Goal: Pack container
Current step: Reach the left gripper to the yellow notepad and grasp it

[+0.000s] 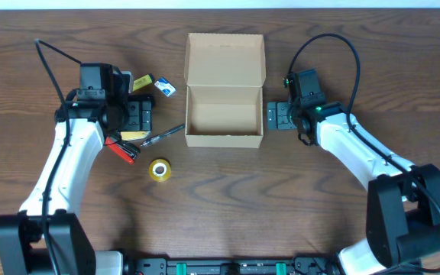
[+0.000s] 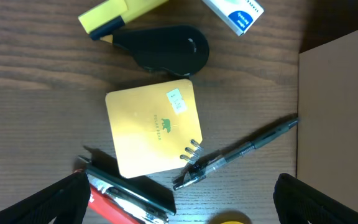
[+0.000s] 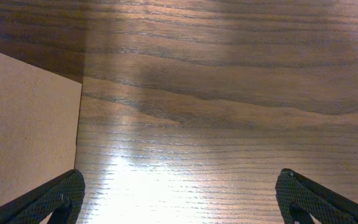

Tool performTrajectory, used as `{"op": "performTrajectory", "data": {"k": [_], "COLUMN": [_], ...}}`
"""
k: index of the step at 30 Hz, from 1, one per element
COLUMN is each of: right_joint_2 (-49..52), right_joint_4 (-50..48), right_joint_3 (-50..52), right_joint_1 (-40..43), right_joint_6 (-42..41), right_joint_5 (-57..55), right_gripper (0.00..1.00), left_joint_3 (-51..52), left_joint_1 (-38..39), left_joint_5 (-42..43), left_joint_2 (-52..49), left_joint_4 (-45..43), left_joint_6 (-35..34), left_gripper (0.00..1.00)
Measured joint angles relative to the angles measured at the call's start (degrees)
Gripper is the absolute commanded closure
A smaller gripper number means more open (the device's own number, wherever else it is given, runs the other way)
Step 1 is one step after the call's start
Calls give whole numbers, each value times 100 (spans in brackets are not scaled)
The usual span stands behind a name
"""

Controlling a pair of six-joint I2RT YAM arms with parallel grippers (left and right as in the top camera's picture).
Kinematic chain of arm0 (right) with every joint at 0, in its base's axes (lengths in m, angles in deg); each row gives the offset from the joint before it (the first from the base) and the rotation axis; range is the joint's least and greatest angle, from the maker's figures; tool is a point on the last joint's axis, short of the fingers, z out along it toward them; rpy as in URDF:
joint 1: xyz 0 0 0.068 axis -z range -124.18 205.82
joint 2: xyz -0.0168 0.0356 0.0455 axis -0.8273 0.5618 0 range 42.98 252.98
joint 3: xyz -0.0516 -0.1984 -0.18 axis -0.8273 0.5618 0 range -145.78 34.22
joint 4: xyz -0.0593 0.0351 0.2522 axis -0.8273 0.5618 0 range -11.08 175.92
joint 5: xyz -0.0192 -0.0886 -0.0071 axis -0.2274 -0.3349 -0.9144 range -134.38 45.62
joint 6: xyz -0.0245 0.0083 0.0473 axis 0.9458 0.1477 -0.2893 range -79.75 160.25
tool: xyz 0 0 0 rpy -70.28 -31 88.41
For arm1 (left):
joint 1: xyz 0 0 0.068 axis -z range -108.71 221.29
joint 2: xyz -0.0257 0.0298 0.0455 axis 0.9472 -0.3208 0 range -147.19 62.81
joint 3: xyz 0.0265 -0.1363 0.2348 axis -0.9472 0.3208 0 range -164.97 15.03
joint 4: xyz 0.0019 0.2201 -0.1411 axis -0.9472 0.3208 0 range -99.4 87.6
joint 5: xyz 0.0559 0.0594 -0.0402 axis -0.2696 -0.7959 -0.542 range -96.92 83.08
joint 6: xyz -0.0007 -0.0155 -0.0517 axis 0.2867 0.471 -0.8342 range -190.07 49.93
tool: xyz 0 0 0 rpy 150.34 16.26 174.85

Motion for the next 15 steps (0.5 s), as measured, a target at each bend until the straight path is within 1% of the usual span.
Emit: {"op": "performTrajectory", "data": {"k": [6,12,15], "right_joint_2": [0,0,0], "right_joint_4": [0,0,0], "right_joint_3": [0,0,0], "right_joint_1": [0,0,0], "right_joint_6": [0,0,0], "right_joint_5": [0,0,-2], "right_gripper": [1,1,1], "left_joint_3": [-2,-2,-2], "left_joint_1": [0,0,0], "left_joint_5": [-50,-597,-723], "left_joint_2": [-328,-1003,-1279], "left_joint_4": [-236,-503,-752], "left_joint_6": [37,61,66], "left_gripper": [5,5,5]}}
